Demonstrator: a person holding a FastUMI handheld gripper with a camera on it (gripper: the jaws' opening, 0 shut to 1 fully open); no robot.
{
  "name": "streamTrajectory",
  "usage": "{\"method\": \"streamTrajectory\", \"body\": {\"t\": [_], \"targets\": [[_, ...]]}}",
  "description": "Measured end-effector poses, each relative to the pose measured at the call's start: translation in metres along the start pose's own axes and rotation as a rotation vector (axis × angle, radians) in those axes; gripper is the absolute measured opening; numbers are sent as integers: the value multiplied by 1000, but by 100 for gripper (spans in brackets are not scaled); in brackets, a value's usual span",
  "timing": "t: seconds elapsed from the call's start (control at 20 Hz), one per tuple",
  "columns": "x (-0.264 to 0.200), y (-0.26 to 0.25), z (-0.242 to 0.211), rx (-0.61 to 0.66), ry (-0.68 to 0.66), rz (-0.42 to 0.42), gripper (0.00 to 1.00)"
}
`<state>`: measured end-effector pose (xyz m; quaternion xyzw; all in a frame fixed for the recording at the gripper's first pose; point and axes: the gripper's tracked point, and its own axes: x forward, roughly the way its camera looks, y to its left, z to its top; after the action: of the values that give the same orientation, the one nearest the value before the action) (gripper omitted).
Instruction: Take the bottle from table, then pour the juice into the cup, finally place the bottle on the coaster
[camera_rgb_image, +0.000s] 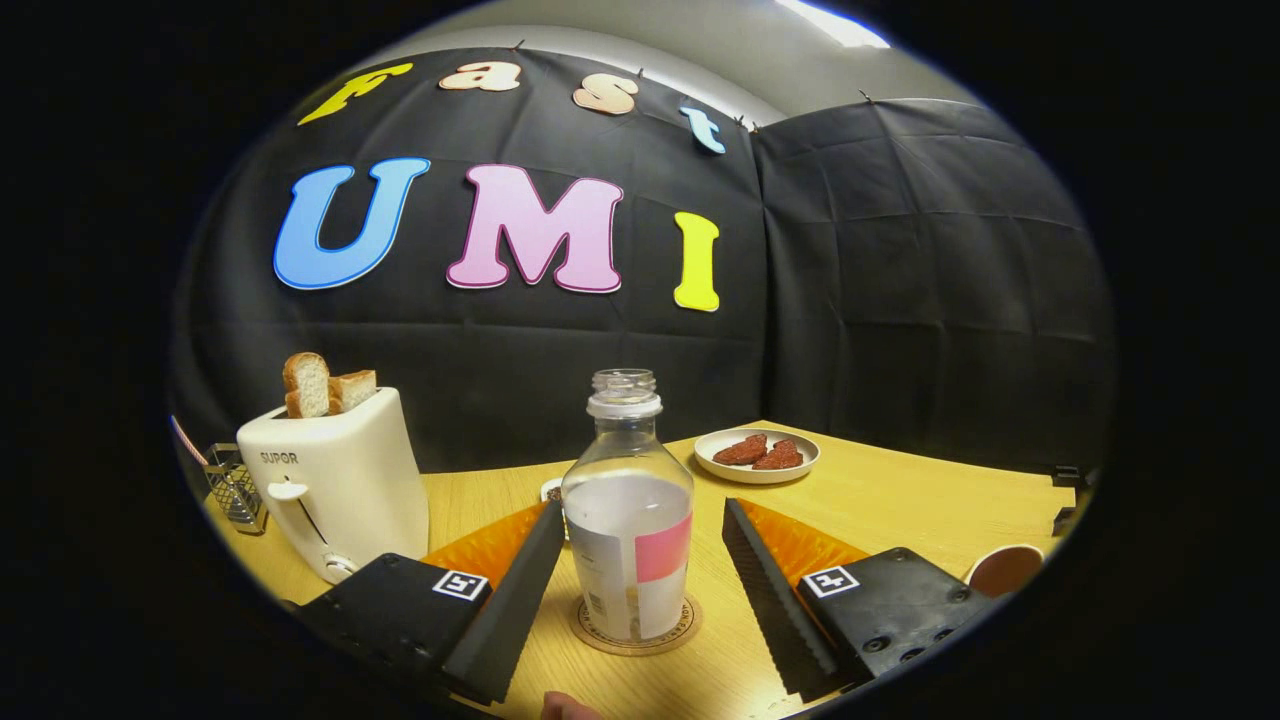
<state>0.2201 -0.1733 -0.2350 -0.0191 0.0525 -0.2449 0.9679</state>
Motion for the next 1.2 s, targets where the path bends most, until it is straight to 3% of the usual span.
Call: {"method": "streamTrajectory", "body": {"t": [0.5,0.9,1.2], "targets": [[-42,0,6,-4,17,58,98],[-138,-13,88,-119,-63,213,96],[-189,-16,154,-90,-90,368,97]]}}
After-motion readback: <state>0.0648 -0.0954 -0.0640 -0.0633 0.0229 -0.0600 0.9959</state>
